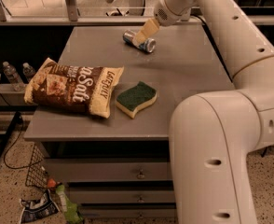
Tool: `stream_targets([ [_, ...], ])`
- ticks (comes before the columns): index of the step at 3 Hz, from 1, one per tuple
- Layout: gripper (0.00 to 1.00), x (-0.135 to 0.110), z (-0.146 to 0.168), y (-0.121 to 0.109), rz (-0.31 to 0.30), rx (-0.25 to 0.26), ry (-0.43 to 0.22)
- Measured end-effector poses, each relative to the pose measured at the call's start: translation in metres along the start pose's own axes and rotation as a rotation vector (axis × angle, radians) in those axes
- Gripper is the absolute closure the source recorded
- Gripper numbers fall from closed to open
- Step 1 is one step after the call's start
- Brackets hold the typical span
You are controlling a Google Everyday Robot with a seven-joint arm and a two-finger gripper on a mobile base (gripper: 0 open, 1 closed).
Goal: Move redbull can near brown chip bag
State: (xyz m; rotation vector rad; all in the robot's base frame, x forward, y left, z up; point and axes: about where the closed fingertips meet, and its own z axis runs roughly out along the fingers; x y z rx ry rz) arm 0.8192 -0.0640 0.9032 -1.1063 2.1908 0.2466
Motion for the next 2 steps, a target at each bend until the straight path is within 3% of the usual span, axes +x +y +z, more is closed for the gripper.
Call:
stream_targets([
  [1,0.00,0.000,0.031,0.006,0.045,-0.018,0.035],
  [2,0.06,0.010,0.054,0.003,0.089,-0.030,0.065],
])
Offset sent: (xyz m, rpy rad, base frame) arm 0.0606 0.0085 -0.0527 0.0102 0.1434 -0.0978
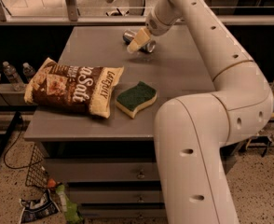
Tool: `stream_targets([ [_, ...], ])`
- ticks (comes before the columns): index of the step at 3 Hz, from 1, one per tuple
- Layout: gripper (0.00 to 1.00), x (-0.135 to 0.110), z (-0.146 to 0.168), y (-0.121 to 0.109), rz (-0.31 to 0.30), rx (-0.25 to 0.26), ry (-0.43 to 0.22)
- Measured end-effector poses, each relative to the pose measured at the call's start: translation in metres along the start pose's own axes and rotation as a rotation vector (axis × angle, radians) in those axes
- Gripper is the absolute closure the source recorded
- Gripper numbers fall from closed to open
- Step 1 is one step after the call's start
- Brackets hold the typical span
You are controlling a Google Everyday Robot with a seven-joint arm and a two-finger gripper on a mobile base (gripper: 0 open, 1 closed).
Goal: Move redbull can near brown chip bag
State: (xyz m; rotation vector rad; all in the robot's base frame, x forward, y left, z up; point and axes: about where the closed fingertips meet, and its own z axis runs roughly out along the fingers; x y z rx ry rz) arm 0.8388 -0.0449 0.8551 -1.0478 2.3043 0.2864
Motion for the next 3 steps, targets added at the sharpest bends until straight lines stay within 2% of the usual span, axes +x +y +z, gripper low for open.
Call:
stream_targets([
  [1,0.24,0.001,0.008,-0.004,-0.008,0.002,0.011],
  [2,0.55,-0.011,-0.002,0.007,-0.114,-0.017,0.004],
  [3,0.79,-0.020,-0.011,0.023,-0.242,-0.053,-0.001],
])
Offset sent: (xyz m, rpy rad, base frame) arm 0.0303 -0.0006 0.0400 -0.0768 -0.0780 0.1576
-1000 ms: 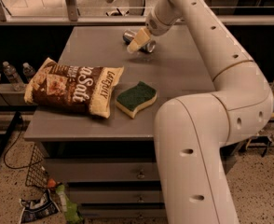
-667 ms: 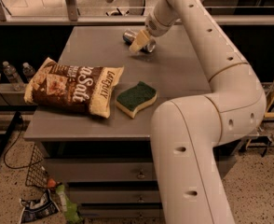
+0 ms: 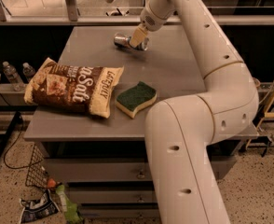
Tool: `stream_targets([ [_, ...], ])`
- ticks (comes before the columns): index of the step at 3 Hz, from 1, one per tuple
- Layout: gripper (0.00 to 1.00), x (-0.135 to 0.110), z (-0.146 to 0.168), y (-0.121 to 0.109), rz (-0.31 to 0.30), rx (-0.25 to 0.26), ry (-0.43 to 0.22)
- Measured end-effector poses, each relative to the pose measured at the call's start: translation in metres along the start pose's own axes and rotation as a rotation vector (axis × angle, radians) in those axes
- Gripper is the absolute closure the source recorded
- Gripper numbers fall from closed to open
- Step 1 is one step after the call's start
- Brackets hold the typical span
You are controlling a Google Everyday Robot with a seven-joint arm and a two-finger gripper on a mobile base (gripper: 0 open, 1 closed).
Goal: Move redbull can near brown chip bag
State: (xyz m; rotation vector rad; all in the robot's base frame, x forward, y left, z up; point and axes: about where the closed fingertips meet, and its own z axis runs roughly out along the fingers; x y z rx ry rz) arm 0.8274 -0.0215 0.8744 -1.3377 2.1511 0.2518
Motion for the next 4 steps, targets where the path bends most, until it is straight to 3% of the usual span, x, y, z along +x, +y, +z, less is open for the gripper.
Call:
stream_targets([
  [1,0.99,-0.016,-0.013,0.027,-0.175,-0.067,0.004],
  [2,1.00,-0.014,-0.008,0.027,-0.214,-0.073,0.007],
  [3,1.00,-0.014,-0.006,0.027,-0.206,-0.073,0.005],
  [4,1.00,-0.019,0.005,0.054,-0.277,-0.170,-0.007],
])
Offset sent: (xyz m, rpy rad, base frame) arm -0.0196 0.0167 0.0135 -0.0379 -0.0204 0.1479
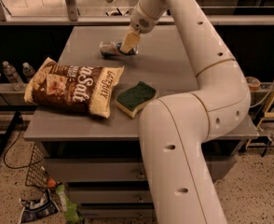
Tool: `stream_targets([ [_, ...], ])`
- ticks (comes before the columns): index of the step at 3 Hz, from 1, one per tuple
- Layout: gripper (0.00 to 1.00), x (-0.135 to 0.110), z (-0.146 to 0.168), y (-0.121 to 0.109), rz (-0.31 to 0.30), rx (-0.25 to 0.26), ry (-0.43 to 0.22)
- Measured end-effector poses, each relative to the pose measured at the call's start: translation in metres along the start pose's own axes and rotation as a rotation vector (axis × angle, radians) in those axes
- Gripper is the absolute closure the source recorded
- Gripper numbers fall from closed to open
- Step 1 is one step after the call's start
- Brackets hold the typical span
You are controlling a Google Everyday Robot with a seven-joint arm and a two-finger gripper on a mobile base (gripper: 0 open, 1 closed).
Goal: Move redbull can near brown chip bag
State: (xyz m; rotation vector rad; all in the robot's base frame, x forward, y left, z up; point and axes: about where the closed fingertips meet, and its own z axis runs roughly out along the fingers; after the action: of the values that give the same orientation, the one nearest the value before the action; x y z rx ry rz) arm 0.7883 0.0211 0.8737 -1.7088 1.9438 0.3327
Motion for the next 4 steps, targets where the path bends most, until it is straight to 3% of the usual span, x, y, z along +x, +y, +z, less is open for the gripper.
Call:
stream_targets([
  [2,1.00,-0.068,0.018,0.073,-0.261,-0.243,-0.138],
  [3,1.00,-0.085,0.024,0.101,-0.335,-0.326,-0.160],
  [4,0.81,-0.090,0.030,0.094,-0.327,-0.299,-0.174],
])
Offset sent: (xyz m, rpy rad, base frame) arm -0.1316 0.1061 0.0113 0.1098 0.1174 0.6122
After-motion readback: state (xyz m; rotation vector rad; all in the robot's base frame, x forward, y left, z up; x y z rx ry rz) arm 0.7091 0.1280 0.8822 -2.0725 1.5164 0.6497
